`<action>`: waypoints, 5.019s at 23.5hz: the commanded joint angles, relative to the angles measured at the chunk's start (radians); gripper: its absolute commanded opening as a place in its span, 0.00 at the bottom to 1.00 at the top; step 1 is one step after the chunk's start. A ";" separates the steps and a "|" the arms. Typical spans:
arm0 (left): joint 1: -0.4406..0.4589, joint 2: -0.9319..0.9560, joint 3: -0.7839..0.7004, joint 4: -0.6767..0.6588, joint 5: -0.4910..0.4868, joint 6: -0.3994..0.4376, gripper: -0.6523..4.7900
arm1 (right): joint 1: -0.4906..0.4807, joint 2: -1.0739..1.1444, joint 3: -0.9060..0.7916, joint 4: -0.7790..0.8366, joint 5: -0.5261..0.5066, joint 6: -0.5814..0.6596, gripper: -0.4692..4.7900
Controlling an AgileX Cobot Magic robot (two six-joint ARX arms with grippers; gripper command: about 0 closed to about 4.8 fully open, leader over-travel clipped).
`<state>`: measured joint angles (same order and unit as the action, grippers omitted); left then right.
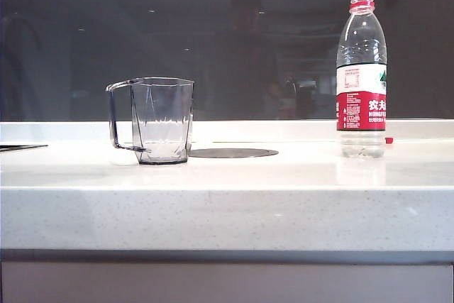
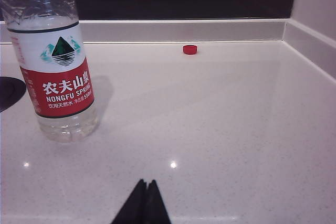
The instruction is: Pick up the mineral water bottle on the table and pour water into the mug until it's half full.
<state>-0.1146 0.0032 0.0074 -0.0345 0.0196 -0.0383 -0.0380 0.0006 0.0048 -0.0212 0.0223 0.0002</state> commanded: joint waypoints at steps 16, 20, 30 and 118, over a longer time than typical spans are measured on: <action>-0.305 0.001 0.002 0.013 0.000 0.002 0.11 | 0.000 -0.002 -0.003 0.018 -0.021 0.163 0.09; -0.526 0.001 0.003 0.013 0.003 0.002 0.11 | 0.001 -0.002 -0.003 0.026 -0.149 0.317 0.09; -0.621 0.001 0.003 0.013 0.003 0.002 0.11 | 0.024 0.158 0.190 0.082 -0.321 0.225 0.66; -0.365 0.001 0.003 0.013 0.002 0.002 0.11 | 0.564 1.511 0.776 0.636 0.051 -0.760 0.66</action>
<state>-0.4801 0.0032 0.0074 -0.0345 0.0193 -0.0383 0.5232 1.5124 0.7555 0.5842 0.0711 -0.7239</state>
